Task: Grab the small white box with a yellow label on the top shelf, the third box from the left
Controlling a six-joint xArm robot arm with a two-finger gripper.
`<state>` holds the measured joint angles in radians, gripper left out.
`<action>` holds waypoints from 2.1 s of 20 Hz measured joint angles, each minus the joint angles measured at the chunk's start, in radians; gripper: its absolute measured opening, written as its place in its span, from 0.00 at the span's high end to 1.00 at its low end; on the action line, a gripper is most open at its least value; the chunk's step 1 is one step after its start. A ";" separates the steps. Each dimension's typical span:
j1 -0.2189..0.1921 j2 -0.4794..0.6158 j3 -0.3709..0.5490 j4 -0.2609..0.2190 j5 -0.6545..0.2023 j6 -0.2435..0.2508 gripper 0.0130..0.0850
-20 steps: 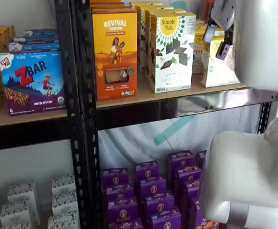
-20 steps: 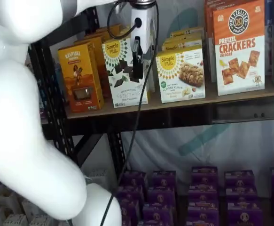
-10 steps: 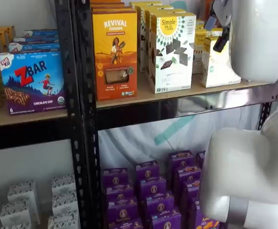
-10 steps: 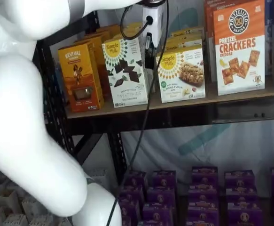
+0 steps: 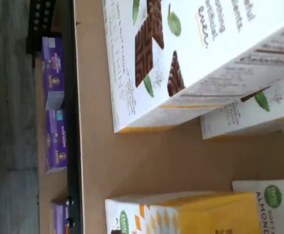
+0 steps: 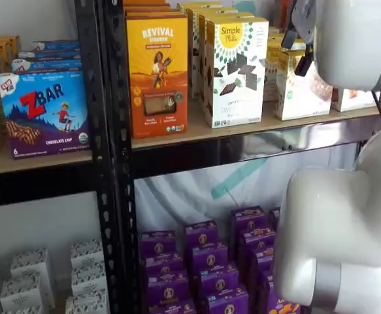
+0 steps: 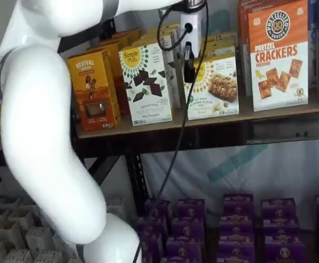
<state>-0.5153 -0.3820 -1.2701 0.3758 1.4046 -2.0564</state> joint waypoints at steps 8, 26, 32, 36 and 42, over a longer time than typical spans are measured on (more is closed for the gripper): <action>0.026 0.098 -0.128 -0.098 0.155 0.036 0.00; 0.084 0.169 -0.220 -0.214 0.249 0.083 0.00; 0.104 0.192 -0.258 -0.250 0.279 0.099 0.00; 0.115 0.201 -0.272 -0.282 0.287 0.105 0.00; 0.124 0.200 -0.272 -0.306 0.292 0.111 0.00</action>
<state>-0.3914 -0.1815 -1.5424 0.0698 1.6967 -1.9458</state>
